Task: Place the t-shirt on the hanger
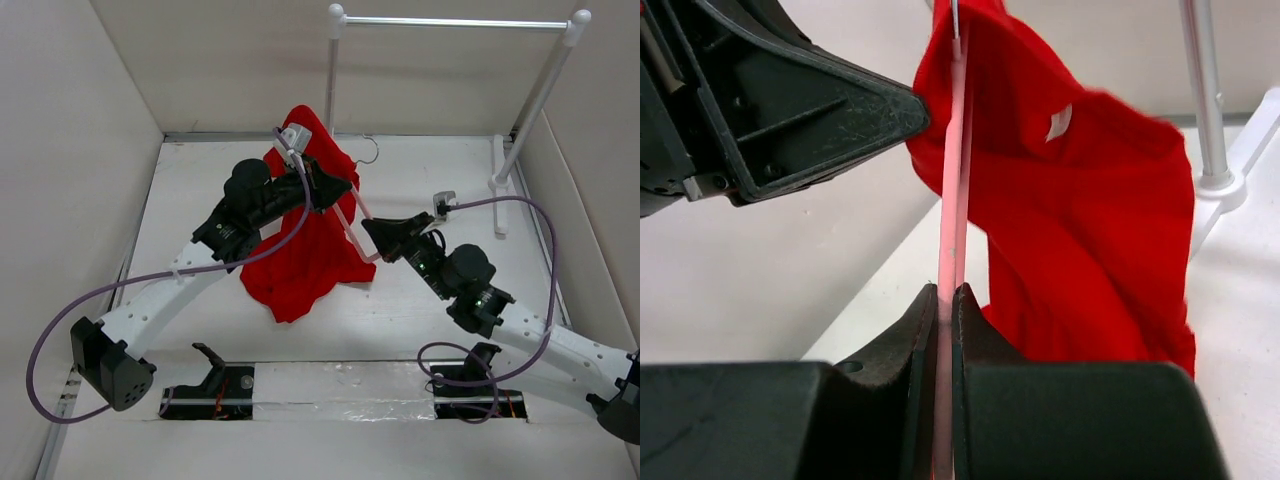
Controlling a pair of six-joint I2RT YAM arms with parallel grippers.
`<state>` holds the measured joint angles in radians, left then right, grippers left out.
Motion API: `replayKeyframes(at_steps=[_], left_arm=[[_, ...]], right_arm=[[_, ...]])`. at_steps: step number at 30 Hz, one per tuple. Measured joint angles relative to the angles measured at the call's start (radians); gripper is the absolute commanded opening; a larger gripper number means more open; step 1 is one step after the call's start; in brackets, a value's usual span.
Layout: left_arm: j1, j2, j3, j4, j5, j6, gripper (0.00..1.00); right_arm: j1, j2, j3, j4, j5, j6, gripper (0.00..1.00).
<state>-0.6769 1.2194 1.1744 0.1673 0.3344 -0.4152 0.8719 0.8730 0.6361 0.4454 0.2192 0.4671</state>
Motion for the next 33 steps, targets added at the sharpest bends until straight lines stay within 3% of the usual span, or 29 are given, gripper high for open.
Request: replayKeyframes(at_steps=[5, 9, 13, 17, 20, 24, 27, 33], left_arm=[[-0.009, 0.008, 0.04, -0.016, 0.0, 0.002, 0.0], [-0.1, 0.072, 0.134, -0.091, -0.157, 0.059, 0.0], [-0.236, 0.111, 0.186, -0.127, -0.341, 0.115, 0.0], [-0.295, 0.064, 0.187, -0.084, -0.362, 0.116, 0.0], [-0.297, 0.011, 0.187, -0.096, -0.362, 0.111, 0.0], [-0.291, -0.026, 0.186, -0.139, -0.386, 0.099, 0.35], [-0.293, -0.053, 0.156, -0.161, -0.415, 0.089, 0.51], [-0.305, -0.099, 0.13, -0.193, -0.534, 0.054, 0.57]], right_arm=[[0.025, 0.052, -0.002, 0.097, 0.026, -0.013, 0.0], [0.079, 0.171, 0.014, 0.174, 0.097, -0.051, 0.0], [0.093, 0.085, 0.013, 0.168, 0.177, -0.11, 0.0], [0.1, -0.029, -0.009, 0.192, 0.196, -0.151, 0.0], [0.103, 0.021, -0.003, 0.268, 0.204, -0.179, 0.0], [0.115, 0.104, 0.002, 0.322, 0.204, -0.208, 0.0], [0.131, 0.085, 0.002, 0.328, 0.219, -0.217, 0.0], [0.131, -0.004, -0.038, 0.379, 0.246, -0.229, 0.0]])
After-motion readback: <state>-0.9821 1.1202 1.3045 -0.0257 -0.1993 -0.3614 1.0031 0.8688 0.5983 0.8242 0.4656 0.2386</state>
